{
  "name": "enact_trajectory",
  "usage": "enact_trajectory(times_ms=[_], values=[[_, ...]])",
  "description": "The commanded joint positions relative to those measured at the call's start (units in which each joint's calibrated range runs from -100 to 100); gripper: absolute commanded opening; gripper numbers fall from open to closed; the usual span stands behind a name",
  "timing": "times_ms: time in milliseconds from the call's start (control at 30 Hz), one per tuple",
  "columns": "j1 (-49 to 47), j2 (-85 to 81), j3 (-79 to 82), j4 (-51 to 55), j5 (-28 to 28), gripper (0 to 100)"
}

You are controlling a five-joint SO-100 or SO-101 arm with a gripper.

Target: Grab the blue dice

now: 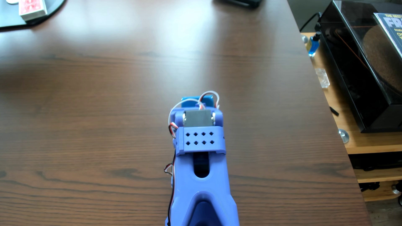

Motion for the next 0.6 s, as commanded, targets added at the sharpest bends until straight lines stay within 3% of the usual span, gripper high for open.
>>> enact_trajectory(times_ms=[0, 567], values=[[-1.68, -0.88, 0.27, -2.67, -0.29, 2], [-1.03, -0.88, 0.36, -2.93, -0.34, 2]])
